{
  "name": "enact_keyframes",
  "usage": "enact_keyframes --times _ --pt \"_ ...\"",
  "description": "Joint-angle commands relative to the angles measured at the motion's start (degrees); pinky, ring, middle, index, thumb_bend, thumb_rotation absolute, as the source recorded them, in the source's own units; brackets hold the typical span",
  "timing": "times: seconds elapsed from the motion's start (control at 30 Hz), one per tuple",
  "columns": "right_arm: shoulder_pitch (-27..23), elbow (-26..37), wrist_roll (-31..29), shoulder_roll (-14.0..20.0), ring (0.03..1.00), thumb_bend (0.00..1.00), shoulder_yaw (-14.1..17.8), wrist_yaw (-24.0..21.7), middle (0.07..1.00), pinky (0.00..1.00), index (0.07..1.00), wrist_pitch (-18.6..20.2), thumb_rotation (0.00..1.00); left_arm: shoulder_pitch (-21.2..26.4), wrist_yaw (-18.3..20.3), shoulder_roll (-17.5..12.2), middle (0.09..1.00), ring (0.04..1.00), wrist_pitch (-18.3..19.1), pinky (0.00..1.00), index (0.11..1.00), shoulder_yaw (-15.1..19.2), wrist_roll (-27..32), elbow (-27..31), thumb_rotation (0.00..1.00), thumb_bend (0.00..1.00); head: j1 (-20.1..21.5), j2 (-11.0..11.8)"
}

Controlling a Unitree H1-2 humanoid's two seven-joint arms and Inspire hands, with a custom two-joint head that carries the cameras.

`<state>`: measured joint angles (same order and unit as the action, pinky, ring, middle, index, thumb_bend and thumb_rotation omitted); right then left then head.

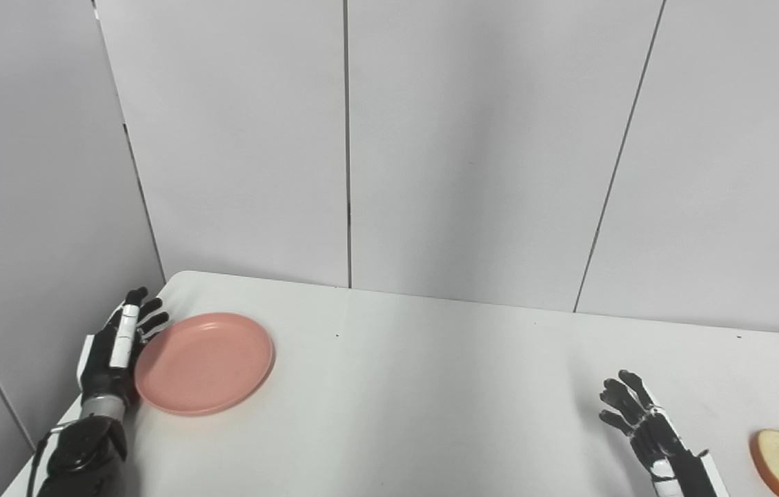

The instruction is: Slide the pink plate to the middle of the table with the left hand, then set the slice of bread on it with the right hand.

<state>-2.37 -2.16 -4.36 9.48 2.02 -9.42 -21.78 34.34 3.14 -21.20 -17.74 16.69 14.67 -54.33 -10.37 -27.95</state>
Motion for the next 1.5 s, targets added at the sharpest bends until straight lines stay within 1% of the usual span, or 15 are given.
enact_keyframes --times 0.0,0.07,0.2,0.27,0.33,0.47,0.67,0.83,1.0,1.03,1.07,1.1,1.23,1.47 --pt "7.45 -4.4 -0.61 -2.12 0.873 0.88 -1.2 0.13 0.884 0.84 0.915 1.71 1.0 0.59 0.8 -0.09 0.81 0.779 0.03 0.72 0.829 -0.78 -0.56 1.45 0.83 0.9 0.05 -0.12" --pt "7.46 -4.21 -0.6 -2.23 0.873 0.88 -1.3 0.19 0.882 0.84 0.915 1.8 1.0 0.63 1.0 0.05 0.814 0.783 0.35 0.73 0.849 -1.13 -0.62 1.39 0.83 0.91 0.26 -0.27" --pt "7.37 -3.95 -0.4 -2.34 0.873 0.88 -1.48 0.24 0.882 0.84 0.916 2.02 1.0 0.67 1.56 0.36 0.818 0.787 0.7 0.74 0.851 -1.81 -0.68 1.6 0.84 0.91 0.43 -0.31" --pt "7.33 -3.89 -0.21 -2.41 0.872 0.87 -1.55 0.3 0.881 0.84 0.917 2.02 1.0 0.64 1.89 0.56 0.825 0.787 0.87 0.72 0.845 -1.95 -0.32 1.81 0.83 0.91 0.56 -0.36" --pt "7.3 -3.76 -0.09 -2.49 0.872 0.87 -1.63 0.33 0.879 0.84 0.92 2.04 1.0 0.62 2.1 0.88 0.812 0.775 0.92 0.71 0.844 -2.03 -0.02 2.0 0.82 0.9 0.74 -0.46" --pt "7.36 -3.18 0.45 -2.71 0.872 0.87 -1.78 0.56 0.876 0.84 0.92 2.72 1.0 0.53 2.39 1.78 0.805 0.767 0.77 0.7 0.843 -2.43 -0.03 2.68 0.84 0.89 1.3 -0.62" --pt "7.44 -2.4 1.03 -3.27 0.866 0.88 -2.12 0.97 0.867 0.84 0.916 3.27 1.0 -0.1 4.55 4.6 0.807 0.778 1.85 0.69 0.835 -2.98 1.33 5.81 0.81 0.88 2.57 -0.94" --pt "7.61 -1.5 2.22 -4.07 0.854 0.87 -2.45 1.65 0.856 0.83 0.906 3.46 0.99 -0.07 4.93 6.62 0.798 0.768 2.81 0.68 0.831 -3.6 0.92 7.54 0.81 0.87 4.57 -1.5" --pt "7.78 -0.23 4.08 -4.82 0.847 0.85 -3.03 2.49 0.853 0.82 0.904 3.99 1.0 0.03 6.15 8.96 0.809 0.781 4.22 0.71 0.836 -4.1 1.59 9.17 0.8 0.85 6.51 -2.11" --pt "7.82 0.04 4.37 -4.97 0.846 0.84 -3.17 2.58 0.853 0.82 0.904 4.09 1.0 0.03 6.33 9.2 0.81 0.783 4.39 0.71 0.837 -4.27 1.58 9.41 0.8 0.84 7.35 -2.41" --pt "7.85 0.22 4.57 -5.08 0.846 0.84 -3.24 2.62 0.853 0.82 0.906 4.19 1.0 0.02 6.43 9.31 0.808 0.782 4.51 0.71 0.836 -4.37 1.57 9.58 0.81 0.84 7.35 -2.41" --pt "7.87 0.59 4.84 -5.28 0.846 0.84 -3.39 2.72 0.853 0.82 0.906 4.62 1.0 0.06 6.84 9.68 0.807 0.782 4.78 0.71 0.836 -4.62 1.68 9.65 0.81 0.83 8.24 -2.7" --pt "7.91 1.78 5.53 -6.09 0.855 0.81 -3.81 2.94 0.863 0.83 0.911 5.91 1.0 -0.08 7.84 11.12 0.813 0.789 5.55 0.73 0.852 -6.14 1.12 10.23 0.81 0.85 9.49 -3.09" --pt "7.79 3.16 7.16 -7.19 0.86 0.79 -4.68 3.56 0.871 0.83 0.918 6.76 1.0 -0.77 7.98 13.05 0.816 0.779 6.19 0.72 0.847 -8.59 0.22 11.01 0.81 0.88 12.07 -4.36"
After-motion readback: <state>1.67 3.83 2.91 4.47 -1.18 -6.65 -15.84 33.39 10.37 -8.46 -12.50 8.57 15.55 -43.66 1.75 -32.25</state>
